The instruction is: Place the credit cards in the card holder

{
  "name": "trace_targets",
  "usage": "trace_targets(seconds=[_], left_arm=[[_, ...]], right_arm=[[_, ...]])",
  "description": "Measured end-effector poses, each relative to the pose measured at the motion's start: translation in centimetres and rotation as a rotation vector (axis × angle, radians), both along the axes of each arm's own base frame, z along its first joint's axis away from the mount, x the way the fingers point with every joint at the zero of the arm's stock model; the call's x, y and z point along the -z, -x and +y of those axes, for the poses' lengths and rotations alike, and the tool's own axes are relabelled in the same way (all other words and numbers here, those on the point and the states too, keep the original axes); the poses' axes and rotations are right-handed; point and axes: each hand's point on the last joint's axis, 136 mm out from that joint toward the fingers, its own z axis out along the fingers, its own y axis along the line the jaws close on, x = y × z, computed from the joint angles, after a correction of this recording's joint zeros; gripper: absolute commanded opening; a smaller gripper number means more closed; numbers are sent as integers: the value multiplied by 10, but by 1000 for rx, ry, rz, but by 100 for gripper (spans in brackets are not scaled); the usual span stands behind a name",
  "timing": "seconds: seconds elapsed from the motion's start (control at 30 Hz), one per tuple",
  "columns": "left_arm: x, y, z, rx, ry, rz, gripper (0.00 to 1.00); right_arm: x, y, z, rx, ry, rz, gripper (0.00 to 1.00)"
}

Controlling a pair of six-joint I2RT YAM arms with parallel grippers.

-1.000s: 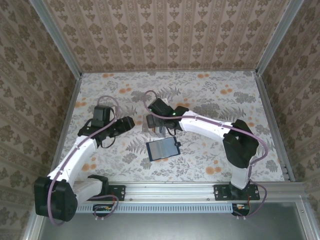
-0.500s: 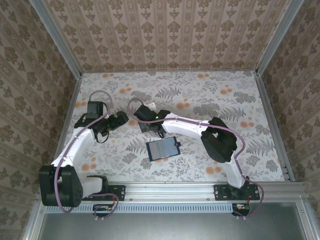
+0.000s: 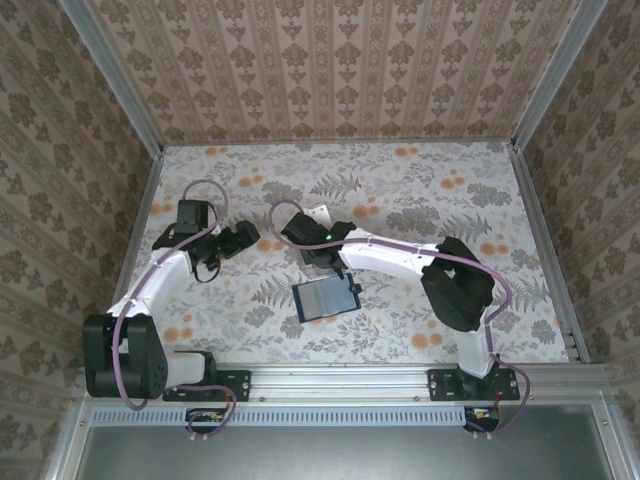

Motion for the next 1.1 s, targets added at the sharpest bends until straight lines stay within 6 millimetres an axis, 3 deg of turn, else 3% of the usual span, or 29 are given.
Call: trace_targets(seconds=[0.2, 0.43, 0.6, 0.9, 1.1], left_arm=[[5, -4, -9, 17, 16, 5, 97], [7, -3, -58, 162, 36, -10, 95], [-2, -16, -82, 217, 45, -48, 95], [4, -21, -103, 266, 47, -35, 94], [3, -19, -110, 286, 44, -42, 93]], right_arm=[[8, -10, -17, 23, -32, 47, 77], [24, -9, -27, 11, -78, 128, 54], [24, -15, -42, 31, -110, 151, 50], [4, -25, -66, 34, -107, 115, 43], [7, -19, -69, -3, -91, 131, 19]])
